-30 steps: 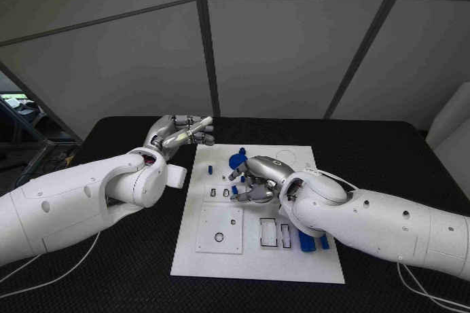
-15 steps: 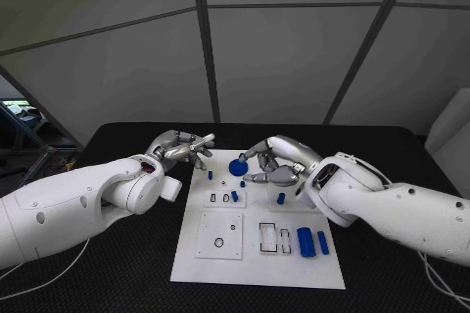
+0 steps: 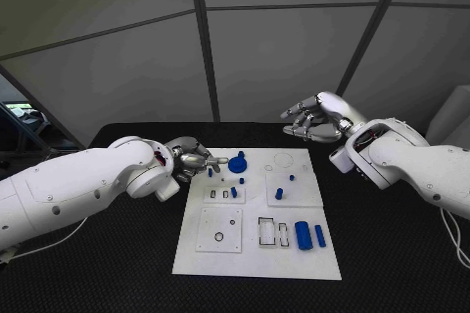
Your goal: Assemble the parts on the task board
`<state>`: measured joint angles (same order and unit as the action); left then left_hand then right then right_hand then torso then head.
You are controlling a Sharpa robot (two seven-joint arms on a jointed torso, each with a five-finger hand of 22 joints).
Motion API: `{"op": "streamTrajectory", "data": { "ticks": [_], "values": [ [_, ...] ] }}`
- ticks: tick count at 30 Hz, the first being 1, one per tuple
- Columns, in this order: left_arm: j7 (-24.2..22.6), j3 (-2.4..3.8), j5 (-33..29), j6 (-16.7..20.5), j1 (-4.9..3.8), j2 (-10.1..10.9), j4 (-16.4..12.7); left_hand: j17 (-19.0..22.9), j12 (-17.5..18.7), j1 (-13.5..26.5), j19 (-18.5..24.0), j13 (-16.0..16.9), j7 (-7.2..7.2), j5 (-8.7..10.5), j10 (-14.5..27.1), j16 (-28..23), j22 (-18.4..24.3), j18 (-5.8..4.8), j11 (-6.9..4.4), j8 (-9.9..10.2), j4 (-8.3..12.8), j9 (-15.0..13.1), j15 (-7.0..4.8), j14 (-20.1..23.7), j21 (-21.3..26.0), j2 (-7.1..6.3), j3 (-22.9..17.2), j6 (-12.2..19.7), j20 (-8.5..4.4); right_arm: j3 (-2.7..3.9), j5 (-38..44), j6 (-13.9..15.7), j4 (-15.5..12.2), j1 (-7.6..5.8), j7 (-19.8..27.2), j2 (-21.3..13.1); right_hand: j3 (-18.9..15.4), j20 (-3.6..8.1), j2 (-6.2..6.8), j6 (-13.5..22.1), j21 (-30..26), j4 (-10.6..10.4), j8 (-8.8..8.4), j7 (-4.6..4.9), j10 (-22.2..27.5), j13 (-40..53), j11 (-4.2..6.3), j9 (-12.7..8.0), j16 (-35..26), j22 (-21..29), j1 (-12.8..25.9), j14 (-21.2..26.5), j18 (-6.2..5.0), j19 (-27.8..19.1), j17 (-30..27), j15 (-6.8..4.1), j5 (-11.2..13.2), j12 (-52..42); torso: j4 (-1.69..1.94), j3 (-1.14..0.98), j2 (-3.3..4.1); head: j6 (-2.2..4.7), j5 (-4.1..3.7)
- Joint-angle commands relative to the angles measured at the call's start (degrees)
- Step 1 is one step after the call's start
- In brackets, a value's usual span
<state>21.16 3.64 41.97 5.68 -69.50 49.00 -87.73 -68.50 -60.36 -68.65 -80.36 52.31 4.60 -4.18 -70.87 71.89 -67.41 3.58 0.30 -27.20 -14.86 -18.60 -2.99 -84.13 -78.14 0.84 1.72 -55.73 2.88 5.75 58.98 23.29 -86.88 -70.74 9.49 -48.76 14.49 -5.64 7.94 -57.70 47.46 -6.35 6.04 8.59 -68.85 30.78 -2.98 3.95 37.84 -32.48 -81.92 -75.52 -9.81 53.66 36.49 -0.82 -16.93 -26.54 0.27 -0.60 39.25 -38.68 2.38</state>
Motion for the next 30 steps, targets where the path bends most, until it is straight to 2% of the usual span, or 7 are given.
{"op": "streamTrajectory", "data": {
  "ticks": [1,6,12,18,23,27,30],
  "values": [
    [6.96,-0.48,11.07,-5.45,-1.00,-1.44,0.62,-0.07,-0.51,1.07,-0.26,0.47,-0.02,0.29,0.72,0.32,0.82,0.92,0.02,-0.76,-1.05,-0.87,-0.48,-1.12,0.49,0.10,0.87,0.72,-0.11,0.10,-7.42,1.16,0.70,-0.28,1.79,0.16,0.84,-0.36,1.14,-0.47,-1.73,0.19,-0.61,-0.14,-1.09,-2.41,-0.14,-0.07,-3.55,1.12,0.36,-0.73,-0.66,0.25,-0.92,0.17,0.39,2.64,0.28,-0.36,-0.86,-0.77,0.14],
    [8.13,-2.20,14.90,-5.60,-2.42,-4.30,1.98,-0.09,-2.59,2.82,-1.42,2.89,-0.31,0.35,-0.04,0.30,-0.50,0.65,-0.21,-2.30,-1.64,-2.64,-0.67,-1.13,-0.01,0.53,3.14,1.14,-0.34,0.11,-4.62,2.01,1.14,-0.38,1.16,0.58,1.58,-0.46,1.57,-0.51,-2.91,0.77,-1.01,-0.04,-1.41,-3.84,-0.32,-0.06,-5.99,1.82,0.27,-1.01,-0.62,0.49,-1.16,0.32,-0.33,4.25,0.50,-0.57,-1.22,-1.48,0.63],
    [8.82,-4.15,17.36,-6.41,-3.59,-7.44,4.19,-0.07,-4.34,4.07,-2.62,4.93,-0.70,0.93,-0.88,0.24,-3.06,0.15,-0.52,-3.97,-1.67,-4.68,-0.93,-1.12,-1.28,0.95,5.26,1.30,-0.57,0.12,-2.36,2.57,1.69,-0.41,0.36,0.98,1.72,-0.50,1.77,-0.51,-3.27,0.96,-1.14,0.00,-1.63,-4.25,-0.35,-0.05,-6.75,2.03,0.37,-1.23,-0.61,0.60,-1.15,0.35,-0.65,4.67,0.46,-0.80,-1.52,-2.30,0.95],
    [9.10,-5.63,18.18,-7.81,-4.18,-9.28,5.88,-0.08,-4.85,4.38,-2.98,5.55,-0.82,0.99,-1.15,0.23,-3.93,-0.01,-0.62,-4.50,-1.67,-5.37,-1.00,-1.13,-1.73,1.15,5.89,1.37,-0.64,0.12,-1.42,2.60,2.20,-0.41,-0.24,1.33,1.97,-0.50,1.76,-0.72,-3.52,1.13,-1.14,-0.01,-1.85,-4.62,-0.33,-0.01,-7.41,2.17,0.41,-1.55,-0.63,0.79,-1.08,0.33,-1.35,5.02,0.57,-0.73,-1.37,-2.70,1.14],
    [9.27,-6.61,18.48,-8.76,-4.54,-10.89,7.49,-0.04,-4.58,4.46,-2.94,5.20,-0.87,0.99,-0.90,0.19,-3.80,0.02,-0.66,-4.74,-1.65,-5.73,-1.04,-1.12,-1.64,1.26,6.18,1.43,-0.68,0.11,-1.02,2.43,2.54,-0.41,-0.55,1.70,2.11,-0.49,1.77,-0.78,-3.64,1.27,-1.17,-0.01,-1.86,-4.80,-0.33,-0.01,-7.76,2.23,0.36,-1.63,-0.63,0.86,-1.04,0.33,-1.64,5.22,0.59,-0.60,-1.21,-2.89,1.53],
    [9.40,-7.04,18.62,-9.52,-4.64,-12.11,8.76,-0.03,-4.51,4.46,-2.91,5.12,-0.87,0.97,-0.83,0.18,-3.72,0.03,-0.66,-4.76,-1.64,-5.79,-1.04,-1.11,-1.60,1.30,6.22,1.47,-0.68,0.11,-0.86,2.28,2.69,-0.41,-0.75,1.87,2.17,-0.49,1.80,-0.78,-3.69,1.36,-1.19,-0.01,-1.85,-4.87,-0.34,-0.01,-7.91,2.25,0.30,-1.64,-0.62,0.87,-1.03,0.33,-1.69,5.30,0.55,-0.45,-1.14,-3.19,1.81],
    [9.49,-7.28,18.67,-10.14,-4.67,-12.92,9.50,-0.03,-4.44,4.41,-2.91,5.06,-0.87,0.92,-0.74,0.18,-3.75,0.03,-0.66,-4.81,-1.59,-5.90,-1.04,-1.11,-1.60,1.38,6.27,1.56,-0.69,0.11,-0.80,2.19,2.77,-0.41,-0.92,1.97,2.21,-0.49,1.81,-0.79,-3.72,1.41,-1.20,0.00,-1.84,-4.91,-0.35,-0.01,-8.00,2.26,0.27,-1.64,-0.62,0.88,-1.02,0.33,-1.73,5.36,0.47,-0.47,-1.07,-3.16,1.93]
  ]
}}
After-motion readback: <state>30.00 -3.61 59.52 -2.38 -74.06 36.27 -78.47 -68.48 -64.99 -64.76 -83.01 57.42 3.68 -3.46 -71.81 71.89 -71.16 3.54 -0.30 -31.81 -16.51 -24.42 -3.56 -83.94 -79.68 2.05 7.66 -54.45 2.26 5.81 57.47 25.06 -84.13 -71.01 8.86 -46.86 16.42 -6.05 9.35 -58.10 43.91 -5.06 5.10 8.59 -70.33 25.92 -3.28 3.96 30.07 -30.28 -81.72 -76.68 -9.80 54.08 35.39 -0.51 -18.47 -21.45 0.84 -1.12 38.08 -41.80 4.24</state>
